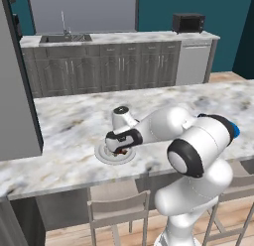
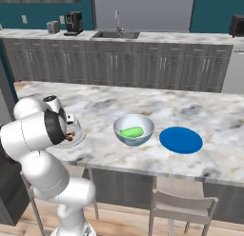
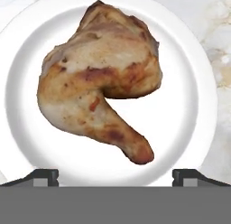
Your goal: Pick the chicken drumstick and corn from their plates and place them in the bowl. Then put the bowl in the fridge.
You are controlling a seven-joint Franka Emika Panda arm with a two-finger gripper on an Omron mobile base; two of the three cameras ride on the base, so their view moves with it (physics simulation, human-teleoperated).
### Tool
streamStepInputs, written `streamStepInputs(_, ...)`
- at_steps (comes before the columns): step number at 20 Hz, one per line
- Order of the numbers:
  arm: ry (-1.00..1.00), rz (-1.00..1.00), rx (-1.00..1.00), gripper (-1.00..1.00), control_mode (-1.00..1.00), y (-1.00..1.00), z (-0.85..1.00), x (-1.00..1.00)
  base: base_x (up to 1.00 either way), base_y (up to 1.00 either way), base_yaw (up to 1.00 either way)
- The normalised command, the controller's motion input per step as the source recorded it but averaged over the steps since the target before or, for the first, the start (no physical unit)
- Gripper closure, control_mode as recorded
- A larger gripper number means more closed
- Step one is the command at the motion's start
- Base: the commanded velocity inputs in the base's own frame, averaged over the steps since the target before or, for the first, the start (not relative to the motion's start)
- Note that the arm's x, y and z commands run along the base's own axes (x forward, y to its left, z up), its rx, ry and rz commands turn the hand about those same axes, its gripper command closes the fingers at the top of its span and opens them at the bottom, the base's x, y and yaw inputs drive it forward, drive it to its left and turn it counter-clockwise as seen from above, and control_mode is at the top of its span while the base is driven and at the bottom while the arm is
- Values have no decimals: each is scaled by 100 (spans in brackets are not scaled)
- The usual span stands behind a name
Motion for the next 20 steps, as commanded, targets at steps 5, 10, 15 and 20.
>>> streamStepInputs(5, 13, -7, 9, -100, -100, 0, 0, 18, 0, 0, 0)
streamStepInputs(10, 10, -4, 5, -100, -100, 0, -1, 19, 0, 0, 0)
streamStepInputs(15, 0, -3, 0, -100, -100, 2, -14, 2, 0, 0, 0)
streamStepInputs(20, 0, 0, 0, -100, -100, 6, -13, -3, 0, 0, 0)
